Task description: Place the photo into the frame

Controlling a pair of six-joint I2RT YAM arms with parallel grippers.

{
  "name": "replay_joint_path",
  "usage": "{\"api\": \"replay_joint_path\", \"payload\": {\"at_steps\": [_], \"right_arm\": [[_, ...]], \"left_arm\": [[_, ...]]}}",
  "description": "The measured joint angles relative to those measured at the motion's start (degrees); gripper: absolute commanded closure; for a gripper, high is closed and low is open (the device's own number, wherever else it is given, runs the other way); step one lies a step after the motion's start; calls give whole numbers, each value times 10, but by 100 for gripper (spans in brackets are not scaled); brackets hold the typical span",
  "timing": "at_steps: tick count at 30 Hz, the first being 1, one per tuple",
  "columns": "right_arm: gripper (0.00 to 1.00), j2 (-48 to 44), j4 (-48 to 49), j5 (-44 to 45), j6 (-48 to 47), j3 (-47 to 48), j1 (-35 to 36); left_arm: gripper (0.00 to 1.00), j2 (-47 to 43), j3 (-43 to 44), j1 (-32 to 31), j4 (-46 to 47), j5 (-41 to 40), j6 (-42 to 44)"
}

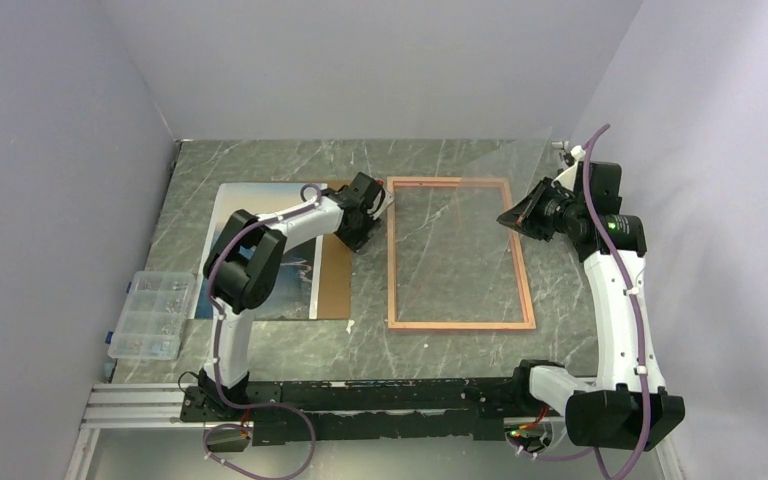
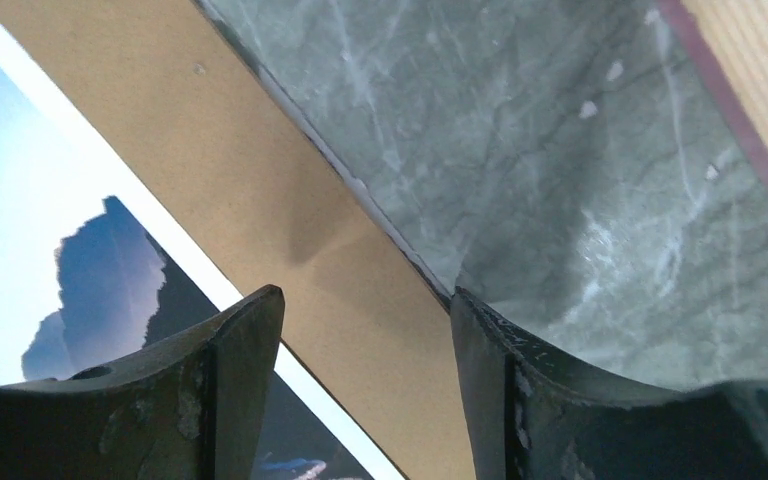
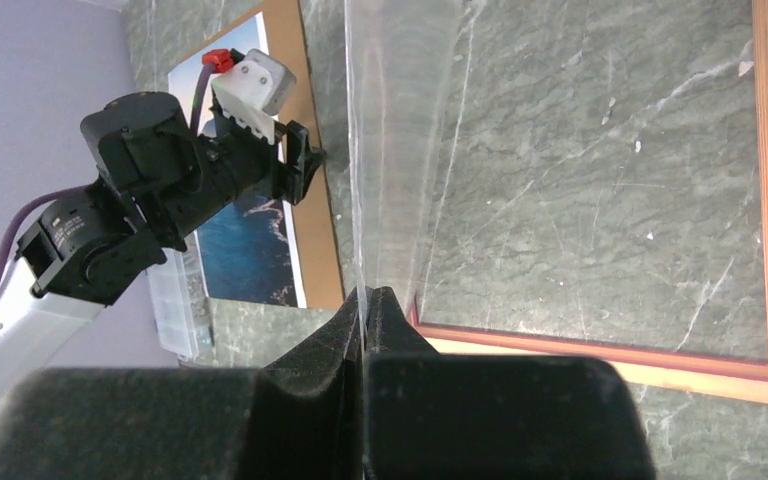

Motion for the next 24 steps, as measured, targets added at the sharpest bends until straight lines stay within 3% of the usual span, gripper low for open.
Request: {"api": "replay_joint_path", "payload": {"at_steps": [5,6,8,18,24], "right_arm": [[100,-2,-2,3,-1,2,0],[100,-2,-3,5,-3,3,0],[100,-2,-5,7,-3,9,0],[100,-5,-13,15,-5,19,0],[100,-5,-24,17,-8,35,0]], "left_arm": [[22,27,76,0,-97,70,-40],[9,33,101,-1,-115,96,-56],[5,38,134,-3,-136,135,-76],[9,86,202,-20,-163,235,-149],[30,113,206,-28,-161,236,-148]]}}
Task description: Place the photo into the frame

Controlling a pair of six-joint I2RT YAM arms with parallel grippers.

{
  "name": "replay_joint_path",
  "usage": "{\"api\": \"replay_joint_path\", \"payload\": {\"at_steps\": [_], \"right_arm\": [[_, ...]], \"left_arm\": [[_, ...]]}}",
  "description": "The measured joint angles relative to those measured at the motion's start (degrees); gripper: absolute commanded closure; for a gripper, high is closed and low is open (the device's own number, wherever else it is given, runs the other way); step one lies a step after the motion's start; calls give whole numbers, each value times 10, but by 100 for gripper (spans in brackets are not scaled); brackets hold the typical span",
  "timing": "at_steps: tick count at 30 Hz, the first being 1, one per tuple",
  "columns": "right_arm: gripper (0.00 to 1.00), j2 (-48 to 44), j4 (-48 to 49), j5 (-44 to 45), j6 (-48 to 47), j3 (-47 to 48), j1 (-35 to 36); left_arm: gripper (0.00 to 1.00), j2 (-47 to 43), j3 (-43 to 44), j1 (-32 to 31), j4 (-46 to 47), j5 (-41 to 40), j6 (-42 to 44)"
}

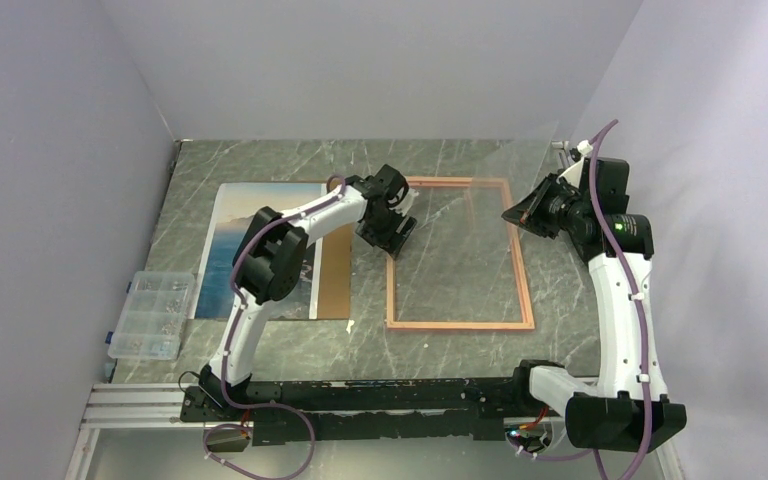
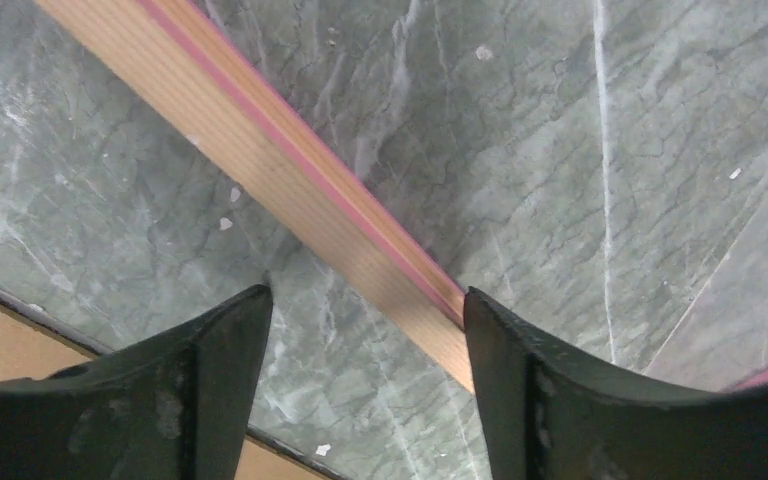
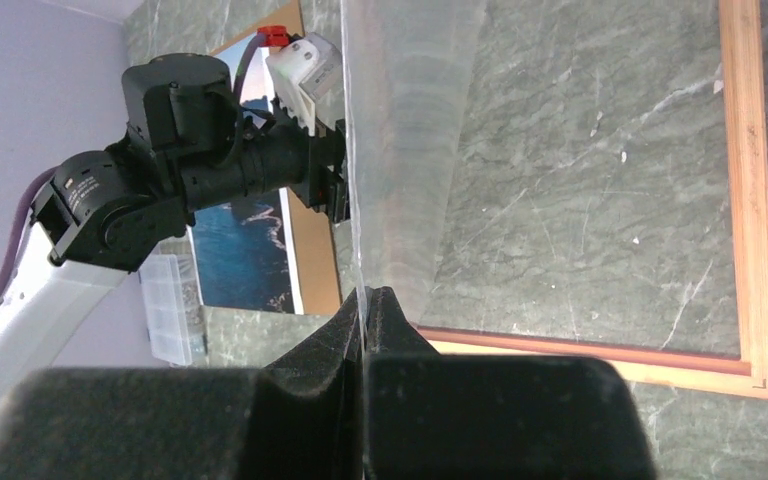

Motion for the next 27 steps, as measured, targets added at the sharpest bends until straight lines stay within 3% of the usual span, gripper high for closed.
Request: {"api": "replay_joint_path", "payload": {"at_steps": [5,13,20,23,27], "right_arm": [[100,-2,-2,-1,0,0,0],[100,-3,4,-14,1,-12,0],[100,-3,8,-16,6,-23,4],[100,-3,9,-16,7,-25,9],[100,-2,10,-10,7,-25,22]], "left_arm": [[48,-2,-14,-3,15,-26,10],[63,-46,-92,-3,66,-60,46],[68,-68,-125,4,76,-70,55],[59,-70,-128,4,75,-70,55],[27,-72,-128,4,65,-69,58]]}}
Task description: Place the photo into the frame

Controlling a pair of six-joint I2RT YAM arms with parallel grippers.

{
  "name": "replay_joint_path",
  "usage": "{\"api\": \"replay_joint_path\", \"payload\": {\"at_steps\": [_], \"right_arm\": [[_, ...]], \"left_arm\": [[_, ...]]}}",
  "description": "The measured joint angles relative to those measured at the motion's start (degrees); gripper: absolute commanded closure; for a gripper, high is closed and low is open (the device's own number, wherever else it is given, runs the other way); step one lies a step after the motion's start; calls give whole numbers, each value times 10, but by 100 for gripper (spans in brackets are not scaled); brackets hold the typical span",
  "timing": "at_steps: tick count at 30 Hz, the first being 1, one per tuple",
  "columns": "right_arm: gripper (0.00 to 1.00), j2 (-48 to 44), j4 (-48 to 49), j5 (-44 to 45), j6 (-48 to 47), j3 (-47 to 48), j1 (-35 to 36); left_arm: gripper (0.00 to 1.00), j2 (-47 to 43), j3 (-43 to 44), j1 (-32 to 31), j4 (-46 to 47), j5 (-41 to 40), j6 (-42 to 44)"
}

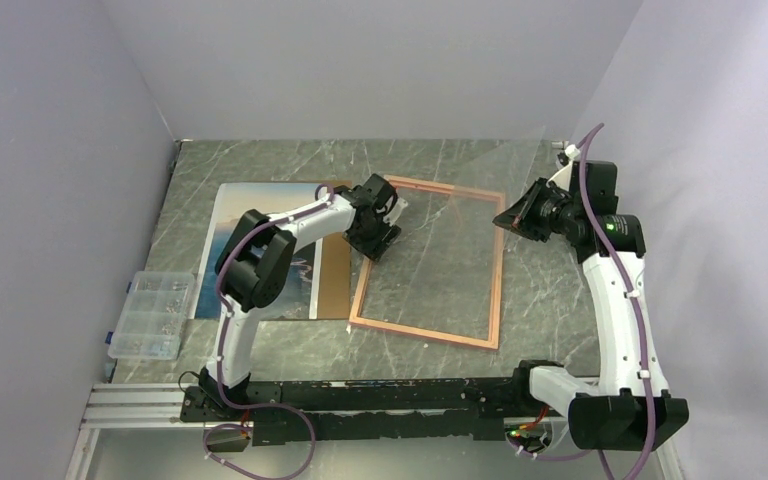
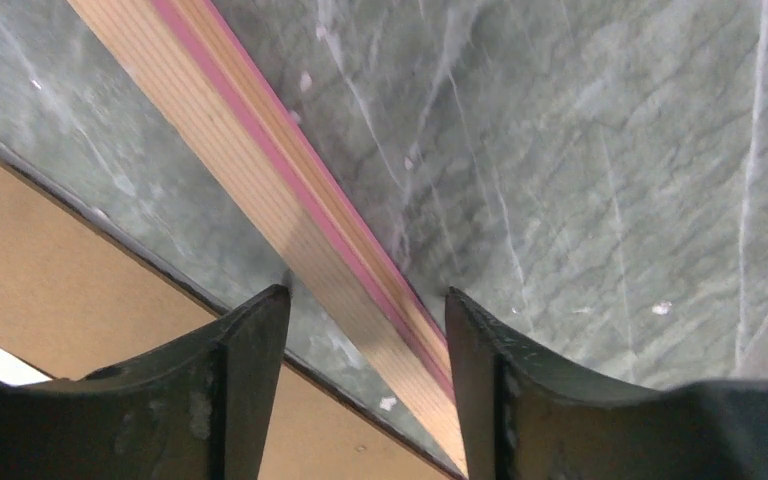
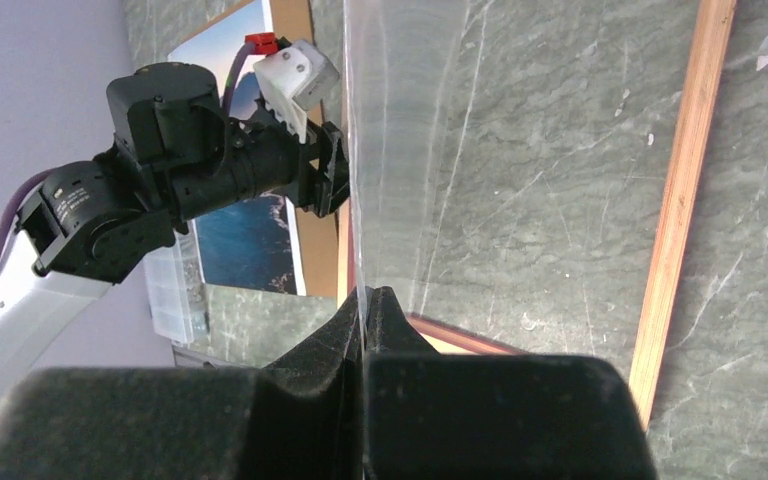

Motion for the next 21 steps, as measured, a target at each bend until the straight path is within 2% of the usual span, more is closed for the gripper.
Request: {"api": "replay_joint_path", "payload": {"at_steps": [2,4,9,13,18,21], "right_arm": [[100,2,0,6,0,0,7],[100,9,-1,16,0,2,18],[100,53,-19,62,3,50,70],[100,101,-28,106,15,139,154],[100,153,-21,75,32,236,215],[100,155,-12,49,38,242,218]], "left_arm": [[12,-3,0,1,-21,4,-1],[5,-10,6,4,-44,10,-2],[5,-43,64,36,-95,39,-20],[5,-96,126,103,-112,70,-41],[5,-166,142,199,-113,80,-53],[5,-188,122,233,-108,79,-56]]}}
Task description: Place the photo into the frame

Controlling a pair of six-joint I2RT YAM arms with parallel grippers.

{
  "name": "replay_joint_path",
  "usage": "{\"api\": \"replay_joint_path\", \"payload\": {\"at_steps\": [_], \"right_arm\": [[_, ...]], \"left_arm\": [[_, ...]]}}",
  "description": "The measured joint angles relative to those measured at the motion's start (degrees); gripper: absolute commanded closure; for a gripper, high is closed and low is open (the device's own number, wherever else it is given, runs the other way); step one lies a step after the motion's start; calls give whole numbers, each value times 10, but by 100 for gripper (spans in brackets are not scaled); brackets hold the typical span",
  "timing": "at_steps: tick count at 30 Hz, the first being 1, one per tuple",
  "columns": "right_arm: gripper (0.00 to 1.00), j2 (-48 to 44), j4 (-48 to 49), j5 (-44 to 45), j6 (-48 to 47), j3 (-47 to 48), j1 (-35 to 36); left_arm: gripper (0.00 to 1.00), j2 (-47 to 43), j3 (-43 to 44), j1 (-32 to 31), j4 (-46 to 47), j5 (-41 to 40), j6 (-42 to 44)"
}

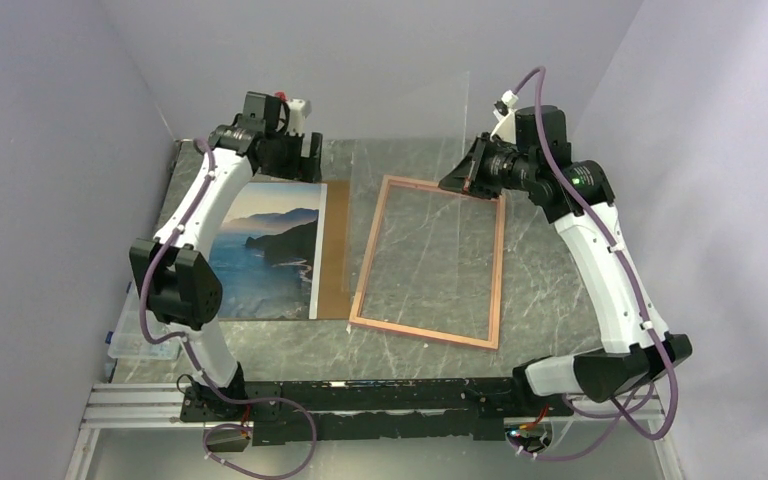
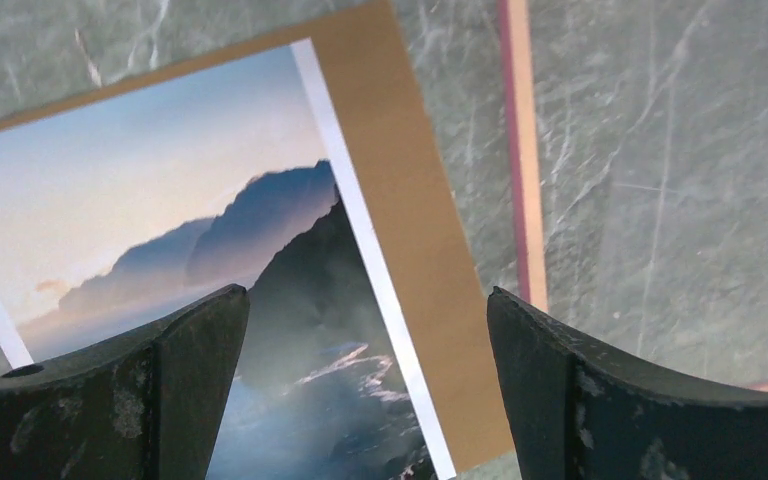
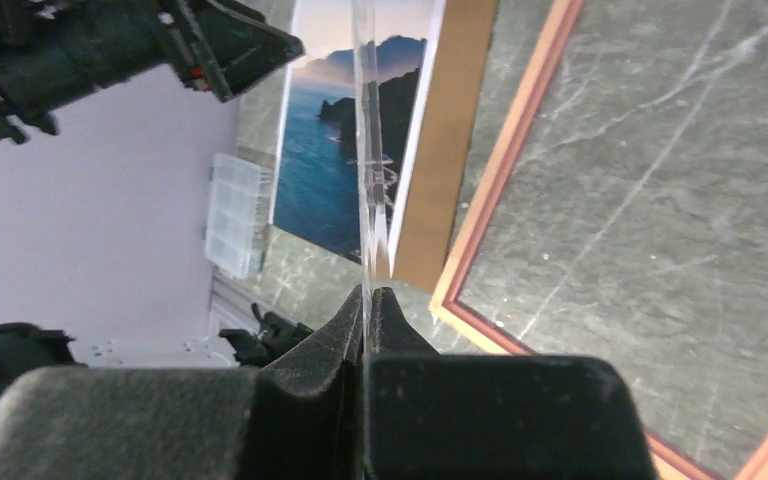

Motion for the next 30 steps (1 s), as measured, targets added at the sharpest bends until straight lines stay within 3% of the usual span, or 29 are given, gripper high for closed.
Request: {"api": "replay_joint_path", "payload": {"at_steps": [3,9,13,23,30], "right_arm": [[100,-19,37,-35,10,-43,-16],[100,-82,166,-106,48,-306,-84],[100,-77,200,-134,56,-405,-125],[100,-70,216,-136,-17,-412,-162],[100,-52,206,-115,-73,-405,-163]], "left_arm": [[5,-5,-36,10,3,0,0],[12,-2,-135,4,6,12,0],[15,-2,-171,-1,11,24,1],[19,19,-178,-54,35,31,13],[31,66,-177,-92,45,32,19]]}}
